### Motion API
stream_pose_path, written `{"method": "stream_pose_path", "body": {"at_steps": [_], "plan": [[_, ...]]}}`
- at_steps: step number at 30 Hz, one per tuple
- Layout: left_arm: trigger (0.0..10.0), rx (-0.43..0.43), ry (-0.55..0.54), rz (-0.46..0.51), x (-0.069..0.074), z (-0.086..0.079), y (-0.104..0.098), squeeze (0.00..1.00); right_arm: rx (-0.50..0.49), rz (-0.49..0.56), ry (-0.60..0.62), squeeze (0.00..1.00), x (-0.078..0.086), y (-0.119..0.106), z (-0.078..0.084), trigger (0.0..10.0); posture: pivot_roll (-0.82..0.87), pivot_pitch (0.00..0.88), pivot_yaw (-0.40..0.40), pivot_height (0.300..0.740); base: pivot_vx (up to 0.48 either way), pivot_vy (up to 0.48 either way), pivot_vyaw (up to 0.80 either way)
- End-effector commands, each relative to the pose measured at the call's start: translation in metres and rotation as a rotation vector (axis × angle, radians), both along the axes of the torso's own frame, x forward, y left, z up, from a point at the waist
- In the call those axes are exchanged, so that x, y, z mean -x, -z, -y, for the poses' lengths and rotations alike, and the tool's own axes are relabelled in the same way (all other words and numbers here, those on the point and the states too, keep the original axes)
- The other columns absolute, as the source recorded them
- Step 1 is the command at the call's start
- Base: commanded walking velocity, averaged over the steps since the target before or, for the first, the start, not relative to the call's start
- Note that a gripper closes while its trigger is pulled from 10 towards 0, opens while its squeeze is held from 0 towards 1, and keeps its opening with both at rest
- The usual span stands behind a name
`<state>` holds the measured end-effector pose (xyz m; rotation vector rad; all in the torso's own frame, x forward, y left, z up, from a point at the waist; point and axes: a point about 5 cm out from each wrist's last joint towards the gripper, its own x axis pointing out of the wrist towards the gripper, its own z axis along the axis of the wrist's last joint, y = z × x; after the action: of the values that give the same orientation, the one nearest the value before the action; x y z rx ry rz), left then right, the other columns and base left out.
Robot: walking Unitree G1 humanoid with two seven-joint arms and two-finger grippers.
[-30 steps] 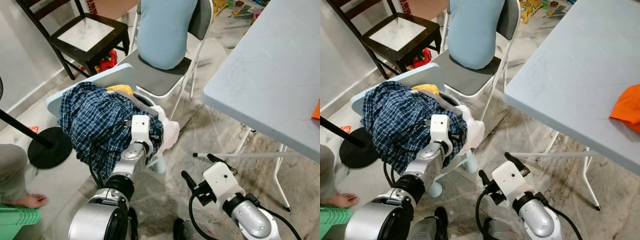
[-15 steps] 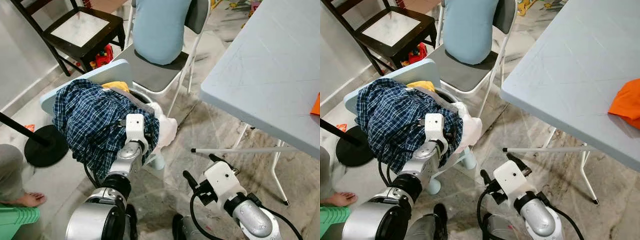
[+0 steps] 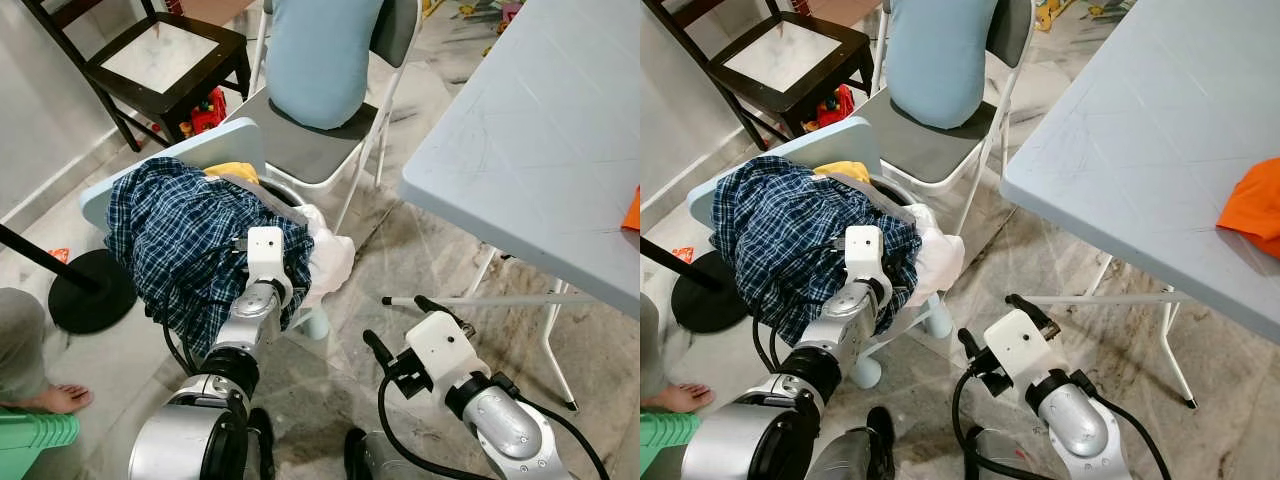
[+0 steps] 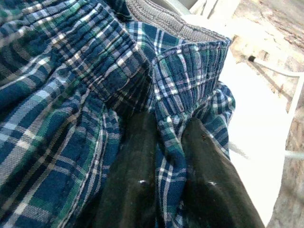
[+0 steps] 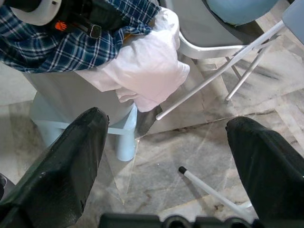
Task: Hang hanger
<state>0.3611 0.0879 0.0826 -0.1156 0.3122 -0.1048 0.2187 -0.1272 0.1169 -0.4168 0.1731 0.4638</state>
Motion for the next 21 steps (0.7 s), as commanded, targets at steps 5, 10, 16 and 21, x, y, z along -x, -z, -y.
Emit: {"method": "stream_pose_path", "body": {"at_steps": [5, 10, 16, 21], "plan": [[0.0, 0.013, -0.030, -0.018, -0.001, -0.009, 0.003, 0.00, -0.010, -0.006, -0.009, 0.00, -0.006, 0.003, -0.002, 10.0, -0.19, 0.250, -0.012, 0.740, 0.000, 0.000, 0.00], [0.0, 0.017, -0.031, -0.008, -0.003, -0.012, -0.001, 0.00, -0.011, 0.006, -0.014, 0.00, -0.013, 0.003, -0.003, 10.0, -0.18, 0.235, -0.011, 0.740, 0.000, 0.000, 0.00], [0.0, 0.025, -0.041, 0.021, -0.005, -0.017, -0.006, 0.00, -0.018, 0.025, -0.027, 0.00, -0.021, 0.002, -0.007, 10.0, -0.16, 0.214, -0.009, 0.740, 0.000, 0.000, 0.00], [0.0, -0.106, 0.036, 0.148, -0.009, -0.019, -0.021, 0.00, -0.024, 0.036, -0.041, 0.00, -0.026, 0.002, -0.012, 10.0, -0.14, 0.197, -0.005, 0.740, 0.000, 0.000, 0.00]]}}
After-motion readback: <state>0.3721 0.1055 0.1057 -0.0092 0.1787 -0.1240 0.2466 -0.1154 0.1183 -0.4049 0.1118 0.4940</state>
